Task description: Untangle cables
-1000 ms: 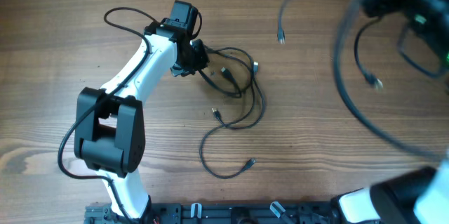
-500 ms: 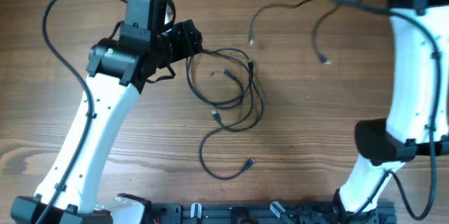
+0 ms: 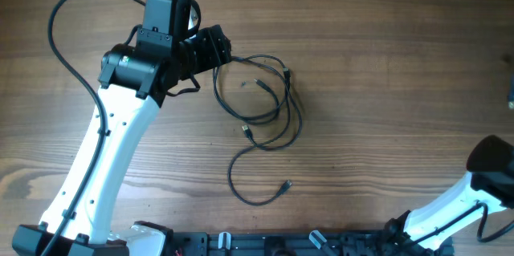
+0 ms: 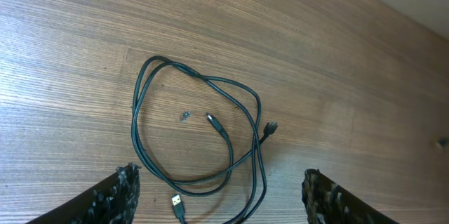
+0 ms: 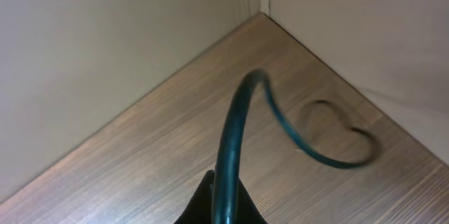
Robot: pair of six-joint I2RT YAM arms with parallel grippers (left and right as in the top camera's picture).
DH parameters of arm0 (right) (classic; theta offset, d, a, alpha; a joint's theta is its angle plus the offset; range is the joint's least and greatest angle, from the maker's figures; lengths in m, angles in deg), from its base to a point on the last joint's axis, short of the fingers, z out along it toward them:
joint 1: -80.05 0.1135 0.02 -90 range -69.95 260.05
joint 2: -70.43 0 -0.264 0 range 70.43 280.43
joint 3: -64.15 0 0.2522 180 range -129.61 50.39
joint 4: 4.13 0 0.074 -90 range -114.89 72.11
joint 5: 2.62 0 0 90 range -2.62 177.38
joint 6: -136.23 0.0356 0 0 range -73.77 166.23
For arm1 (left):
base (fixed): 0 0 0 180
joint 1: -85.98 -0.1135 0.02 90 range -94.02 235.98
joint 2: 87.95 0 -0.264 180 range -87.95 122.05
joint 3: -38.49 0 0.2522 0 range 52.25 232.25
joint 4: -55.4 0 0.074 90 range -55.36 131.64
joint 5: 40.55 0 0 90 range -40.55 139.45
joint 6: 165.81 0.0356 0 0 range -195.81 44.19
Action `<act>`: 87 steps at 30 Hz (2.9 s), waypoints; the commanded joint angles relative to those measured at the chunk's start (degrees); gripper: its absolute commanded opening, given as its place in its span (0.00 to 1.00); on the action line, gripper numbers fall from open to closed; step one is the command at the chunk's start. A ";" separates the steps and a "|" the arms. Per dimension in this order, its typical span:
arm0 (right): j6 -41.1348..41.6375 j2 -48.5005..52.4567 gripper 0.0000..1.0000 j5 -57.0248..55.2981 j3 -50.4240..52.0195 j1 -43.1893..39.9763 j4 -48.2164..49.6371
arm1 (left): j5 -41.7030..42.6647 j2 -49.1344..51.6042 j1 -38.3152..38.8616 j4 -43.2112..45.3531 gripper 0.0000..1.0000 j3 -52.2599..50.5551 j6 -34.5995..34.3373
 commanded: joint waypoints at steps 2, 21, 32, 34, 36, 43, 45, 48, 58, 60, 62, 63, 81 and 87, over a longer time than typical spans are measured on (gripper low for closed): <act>1.44 5.60 0.04 4.61 4.46 -0.35 0.33 | -0.52 -0.37 -0.22 -0.07 0.76 0.48 0.42; 4.20 12.81 0.73 7.32 32.74 0.76 20.55 | -0.50 -0.37 -0.22 -0.04 0.76 0.48 0.42; -2.19 8.11 0.97 21.20 30.34 3.02 14.75 | -0.09 -0.37 -0.22 0.00 0.77 0.48 -0.37; -5.27 4.33 0.96 24.30 30.34 5.49 12.83 | 1.05 -0.31 -0.22 0.13 0.85 0.48 -4.85; -6.97 1.05 0.96 26.38 30.34 8.35 10.99 | 1.22 -0.11 -0.22 0.20 0.85 0.48 -7.63; -7.76 -3.61 0.95 27.28 30.38 24.48 4.70 | 1.22 0.98 -6.25 -1.36 0.86 0.48 -8.83; -7.82 -3.58 0.94 26.80 30.45 30.05 3.89 | 1.20 0.98 -10.47 -2.49 0.86 0.48 -8.48; -7.50 -3.41 0.92 22.47 30.47 39.85 3.87 | 1.20 0.98 -16.81 -4.79 0.88 0.48 -8.37; -5.97 1.68 0.45 17.25 30.47 60.02 4.72 | 7.19 2.64 -28.61 -6.25 0.88 0.48 0.13; -3.26 3.50 0.34 16.02 30.47 63.36 6.03 | 8.33 3.69 -29.55 -6.54 0.88 0.48 0.72; -0.46 5.11 0.27 15.13 30.47 65.79 7.45 | 8.33 4.15 -29.59 -6.47 0.88 0.48 0.70; 1.11 5.88 0.24 15.08 30.47 66.77 8.33 | 8.31 4.28 -29.59 -6.40 0.88 0.48 0.70; 37.44 24.96 0.37 3.78 30.47 73.57 30.10 | 7.43 4.37 -29.59 -6.71 0.91 0.48 0.68; 37.24 27.45 0.36 2.45 30.47 73.57 31.74 | 7.43 4.37 -29.59 -7.13 0.91 0.48 0.70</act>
